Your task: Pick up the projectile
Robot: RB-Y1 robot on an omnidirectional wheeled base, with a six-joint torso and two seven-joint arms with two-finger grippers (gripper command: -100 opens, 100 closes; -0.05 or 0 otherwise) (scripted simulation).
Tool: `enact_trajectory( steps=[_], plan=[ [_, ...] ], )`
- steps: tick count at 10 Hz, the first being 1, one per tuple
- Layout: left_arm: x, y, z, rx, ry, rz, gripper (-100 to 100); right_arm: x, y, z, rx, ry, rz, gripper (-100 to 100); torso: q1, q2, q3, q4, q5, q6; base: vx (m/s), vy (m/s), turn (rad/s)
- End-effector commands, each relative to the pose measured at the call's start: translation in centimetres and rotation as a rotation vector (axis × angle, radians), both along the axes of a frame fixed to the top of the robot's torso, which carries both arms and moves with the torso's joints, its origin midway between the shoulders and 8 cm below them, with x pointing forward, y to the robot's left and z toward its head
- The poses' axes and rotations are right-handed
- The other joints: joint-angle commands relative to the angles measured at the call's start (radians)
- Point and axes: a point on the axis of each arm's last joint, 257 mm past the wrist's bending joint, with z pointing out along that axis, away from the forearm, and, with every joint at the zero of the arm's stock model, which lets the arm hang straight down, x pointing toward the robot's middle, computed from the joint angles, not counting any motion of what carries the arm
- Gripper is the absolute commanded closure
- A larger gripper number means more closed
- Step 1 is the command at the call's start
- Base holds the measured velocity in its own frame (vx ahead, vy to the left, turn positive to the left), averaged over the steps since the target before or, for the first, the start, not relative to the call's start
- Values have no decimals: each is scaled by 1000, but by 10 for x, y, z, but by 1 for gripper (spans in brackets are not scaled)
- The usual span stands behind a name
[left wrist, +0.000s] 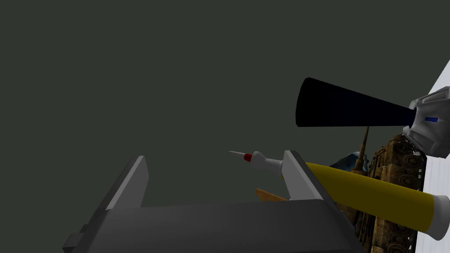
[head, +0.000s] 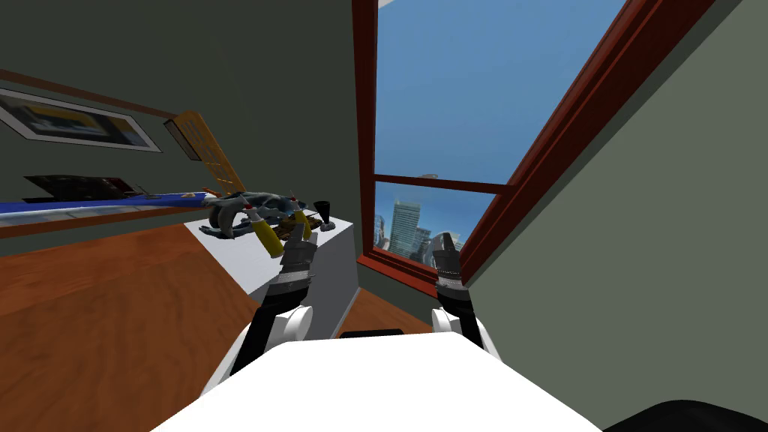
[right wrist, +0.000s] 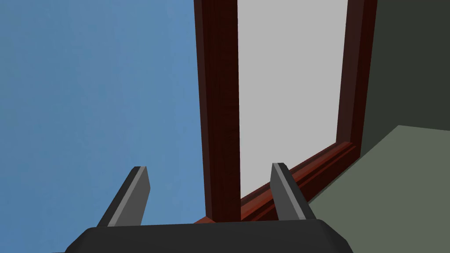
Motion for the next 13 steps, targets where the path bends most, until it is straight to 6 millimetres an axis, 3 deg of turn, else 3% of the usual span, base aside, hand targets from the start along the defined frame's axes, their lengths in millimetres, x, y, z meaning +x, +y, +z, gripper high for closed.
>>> enact_trajectory(
  steps=[1,5,13],
  plan=[
    [-1,1,-3,39,15,-4,-100,0,0,0,0,0,0,0,0,0,0,0,0,0,7,0,-10],
    [-7,18,-17,162,85,16,-100,0,0,0,0,0,0,0,1,-1,-1,0,0,0,20,6,-18],
    [-36,83,-46,433,287,136,-100,0,0,0,0,0,0,0,1,-3,-1,-1,0,0,41,13,-32]
  ],
)
